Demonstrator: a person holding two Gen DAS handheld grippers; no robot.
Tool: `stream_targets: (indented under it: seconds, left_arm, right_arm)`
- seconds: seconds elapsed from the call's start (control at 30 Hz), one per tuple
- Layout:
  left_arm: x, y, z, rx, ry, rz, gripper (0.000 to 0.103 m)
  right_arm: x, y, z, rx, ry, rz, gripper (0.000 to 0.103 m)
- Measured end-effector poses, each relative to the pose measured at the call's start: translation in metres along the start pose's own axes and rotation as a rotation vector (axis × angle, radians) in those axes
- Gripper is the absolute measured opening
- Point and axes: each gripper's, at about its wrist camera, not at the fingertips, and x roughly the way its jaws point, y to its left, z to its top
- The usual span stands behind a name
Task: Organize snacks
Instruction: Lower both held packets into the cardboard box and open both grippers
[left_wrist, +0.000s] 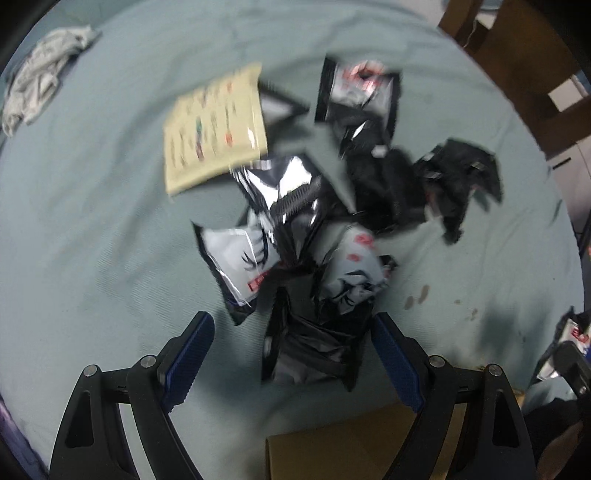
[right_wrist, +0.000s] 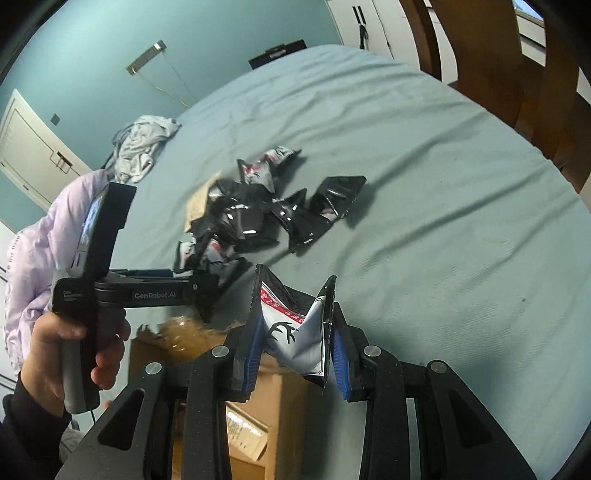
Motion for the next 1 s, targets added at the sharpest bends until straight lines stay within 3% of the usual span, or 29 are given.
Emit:
stream_targets:
  seconds: [0.07, 0.13, 0.2, 0.3, 0.47, 0.67, 0.87, 1.0]
  left_arm:
    - [0.008, 0.0, 0.001, 0.005, 0.026, 0.022, 0.072]
    - [0.004, -0.002, 0.001, 0.014, 0.002, 0.052, 0.046]
    - [0.002, -0.006, 0.0, 0.025, -0.011, 0.061, 0.042]
    - [-0.001, -0.009, -0.004, 0.036, -0.033, 0.066, 0.04]
    - [-0.019, 0.001, -0.018, -0.057, -0.069, 0.052, 0.038]
    - [-0.08, 0.012, -0.052, -0.091, -0.209, 0.103, 0.037]
    - [-0.127, 0.006, -0.085, -0.009, -0.352, 0.167, 0.037]
    - [-0.132, -0.004, -0.11, 0.026, -0.365, 0.097, 0.037]
  right_arm:
    - [-0.002, 0.001, 0.001, -0.001, -0.006, -0.006, 0.031]
    - [-0.002, 0.004, 0.006, -0.001, -0.017, -0.004, 0.031]
    - [-0.003, 0.003, 0.005, -0.002, -0.026, -0.006, 0.031]
    - [-0.003, 0.003, 0.003, -0.006, -0.028, -0.018, 0.031]
    - [-0.005, 0.003, 0.0, -0.016, -0.055, -0.028, 0.031]
    - [-0.02, 0.001, -0.005, -0.006, -0.102, -0.016, 0.031]
    - [-0.028, 0.008, -0.014, -0.049, -0.116, -0.032, 0.031]
    - [-0.035, 0.014, -0.02, -0.081, -0.115, -0.019, 0.031]
